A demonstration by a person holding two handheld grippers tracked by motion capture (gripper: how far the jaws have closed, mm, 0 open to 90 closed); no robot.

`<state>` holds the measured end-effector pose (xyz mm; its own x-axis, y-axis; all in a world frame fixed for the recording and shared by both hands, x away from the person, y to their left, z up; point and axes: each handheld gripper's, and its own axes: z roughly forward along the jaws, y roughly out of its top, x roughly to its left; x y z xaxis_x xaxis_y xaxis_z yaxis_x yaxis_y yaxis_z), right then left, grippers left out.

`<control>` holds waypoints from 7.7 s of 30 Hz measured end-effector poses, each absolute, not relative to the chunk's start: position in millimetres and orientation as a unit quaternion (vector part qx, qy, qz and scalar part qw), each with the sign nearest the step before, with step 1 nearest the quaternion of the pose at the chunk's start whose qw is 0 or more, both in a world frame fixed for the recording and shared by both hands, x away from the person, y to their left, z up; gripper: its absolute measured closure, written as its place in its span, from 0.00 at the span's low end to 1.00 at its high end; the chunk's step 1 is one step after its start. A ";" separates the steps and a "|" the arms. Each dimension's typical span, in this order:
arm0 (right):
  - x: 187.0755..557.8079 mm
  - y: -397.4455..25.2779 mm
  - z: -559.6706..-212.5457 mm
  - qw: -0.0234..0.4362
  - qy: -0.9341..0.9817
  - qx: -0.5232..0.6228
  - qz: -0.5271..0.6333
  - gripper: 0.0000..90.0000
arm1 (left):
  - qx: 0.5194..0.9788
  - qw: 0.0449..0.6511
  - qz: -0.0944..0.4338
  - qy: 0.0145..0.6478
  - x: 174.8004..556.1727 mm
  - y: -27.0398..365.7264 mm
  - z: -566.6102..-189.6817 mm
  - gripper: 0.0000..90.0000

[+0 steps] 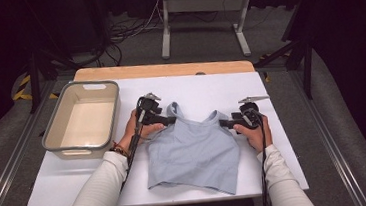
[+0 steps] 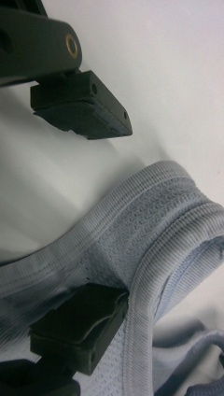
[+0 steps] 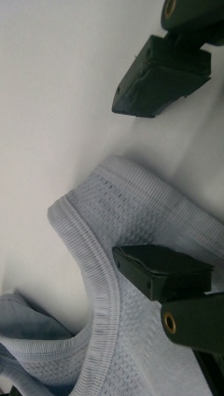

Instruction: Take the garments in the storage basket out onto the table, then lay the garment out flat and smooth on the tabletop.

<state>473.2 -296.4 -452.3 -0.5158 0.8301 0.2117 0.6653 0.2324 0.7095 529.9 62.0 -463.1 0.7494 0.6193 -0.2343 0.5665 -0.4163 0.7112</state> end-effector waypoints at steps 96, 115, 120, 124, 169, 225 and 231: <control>429.1 -231.4 -314.2 0.297 0.758 0.347 0.466 0.95 | 0.762 0.477 0.293 0.326 449.8 103.3 -334.6 0.97; 479.5 -234.5 -350.4 0.276 0.755 0.406 0.435 0.54 | 0.784 0.431 0.263 0.361 484.2 84.1 -376.1 0.58; 456.5 -238.0 -367.6 0.255 0.777 0.383 0.430 0.51 | 0.812 0.407 0.257 0.329 464.2 83.7 -390.8 0.52; 427.7 -244.2 -390.1 0.237 0.797 0.360 0.422 0.49 | 0.835 0.392 0.246 0.297 437.1 89.1 -408.7 0.46; 417.7 -289.8 -437.1 0.149 0.814 0.415 0.379 0.83 | 0.899 0.358 0.150 0.203 339.1 138.9 -462.0 0.97; 406.6 -201.6 -389.5 0.239 0.789 0.293 0.484 0.65 | 0.839 0.455 0.168 0.249 324.6 164.9 -456.8 0.29; 415.8 -182.0 -387.7 0.240 0.792 0.291 0.480 0.50 | 0.840 0.453 0.172 0.246 325.2 166.0 -459.7 0.25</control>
<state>415.8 -182.0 -387.7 -0.7164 0.6905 -0.1002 0.2301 0.3694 0.9003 325.2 166.0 -459.7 0.8201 0.5684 0.0660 0.2568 -0.4687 0.8452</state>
